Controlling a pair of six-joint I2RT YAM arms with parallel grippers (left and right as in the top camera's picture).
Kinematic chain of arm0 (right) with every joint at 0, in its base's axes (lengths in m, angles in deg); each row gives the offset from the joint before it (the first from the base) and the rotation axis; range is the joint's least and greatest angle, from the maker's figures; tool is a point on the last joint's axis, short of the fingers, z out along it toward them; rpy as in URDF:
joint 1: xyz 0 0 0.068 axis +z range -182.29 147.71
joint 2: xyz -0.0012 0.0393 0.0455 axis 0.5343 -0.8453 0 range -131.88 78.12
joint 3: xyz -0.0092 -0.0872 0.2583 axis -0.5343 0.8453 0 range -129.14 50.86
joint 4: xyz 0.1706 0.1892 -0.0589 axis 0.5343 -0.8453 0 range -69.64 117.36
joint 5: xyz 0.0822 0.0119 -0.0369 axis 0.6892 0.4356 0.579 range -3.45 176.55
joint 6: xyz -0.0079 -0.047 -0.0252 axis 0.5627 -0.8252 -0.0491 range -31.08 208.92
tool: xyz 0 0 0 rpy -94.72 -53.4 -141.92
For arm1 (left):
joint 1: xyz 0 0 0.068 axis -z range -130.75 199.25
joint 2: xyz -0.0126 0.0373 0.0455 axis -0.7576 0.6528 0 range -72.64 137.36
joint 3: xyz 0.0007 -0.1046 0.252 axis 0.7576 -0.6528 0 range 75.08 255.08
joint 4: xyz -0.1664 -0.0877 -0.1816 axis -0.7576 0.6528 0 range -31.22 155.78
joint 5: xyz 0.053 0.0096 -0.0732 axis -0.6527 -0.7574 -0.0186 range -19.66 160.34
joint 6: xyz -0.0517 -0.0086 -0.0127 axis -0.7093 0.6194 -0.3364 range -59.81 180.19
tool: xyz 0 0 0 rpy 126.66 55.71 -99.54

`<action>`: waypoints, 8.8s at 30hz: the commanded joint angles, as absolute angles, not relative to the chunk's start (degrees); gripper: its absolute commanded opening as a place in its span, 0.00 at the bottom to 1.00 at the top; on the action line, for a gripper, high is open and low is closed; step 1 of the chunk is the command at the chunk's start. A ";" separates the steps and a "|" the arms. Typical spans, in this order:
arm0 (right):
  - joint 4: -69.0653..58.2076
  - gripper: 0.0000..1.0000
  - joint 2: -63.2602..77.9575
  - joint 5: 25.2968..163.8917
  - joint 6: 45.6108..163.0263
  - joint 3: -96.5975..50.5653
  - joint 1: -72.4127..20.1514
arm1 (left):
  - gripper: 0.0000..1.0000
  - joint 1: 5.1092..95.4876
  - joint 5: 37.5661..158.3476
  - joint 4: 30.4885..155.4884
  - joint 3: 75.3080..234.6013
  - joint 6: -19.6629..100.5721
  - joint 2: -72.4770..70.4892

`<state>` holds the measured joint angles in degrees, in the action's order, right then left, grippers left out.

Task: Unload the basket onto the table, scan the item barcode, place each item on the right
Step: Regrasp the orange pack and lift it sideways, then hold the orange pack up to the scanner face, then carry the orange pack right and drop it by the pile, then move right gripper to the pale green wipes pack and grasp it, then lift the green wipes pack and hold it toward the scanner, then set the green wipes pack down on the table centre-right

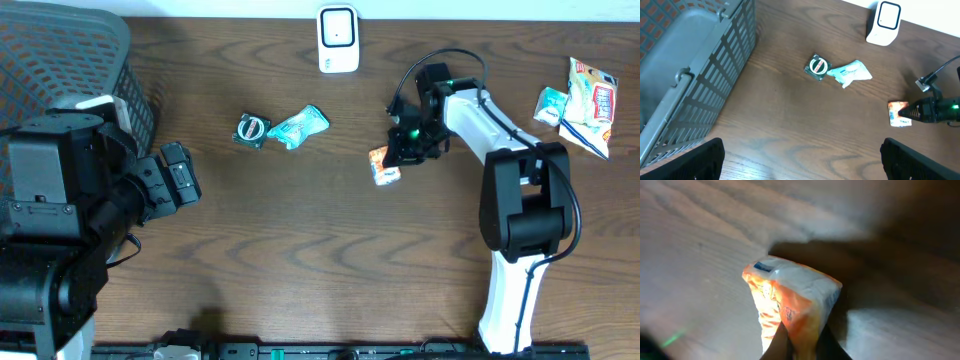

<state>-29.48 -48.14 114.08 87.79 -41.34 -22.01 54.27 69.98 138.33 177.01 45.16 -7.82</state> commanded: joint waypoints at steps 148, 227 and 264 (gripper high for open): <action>-15.52 0.42 -61.31 92.03 126.61 -64.16 -0.42 | 0.98 54.13 69.67 138.48 177.42 45.27 -7.91; -35.93 0.01 -52.53 88.03 90.37 -60.01 -0.35 | 0.98 54.13 69.65 138.48 177.42 45.27 -7.91; -41.37 0.70 -52.33 119.76 83.51 -55.24 -32.41 | 0.98 54.13 69.65 138.48 177.42 45.27 -7.91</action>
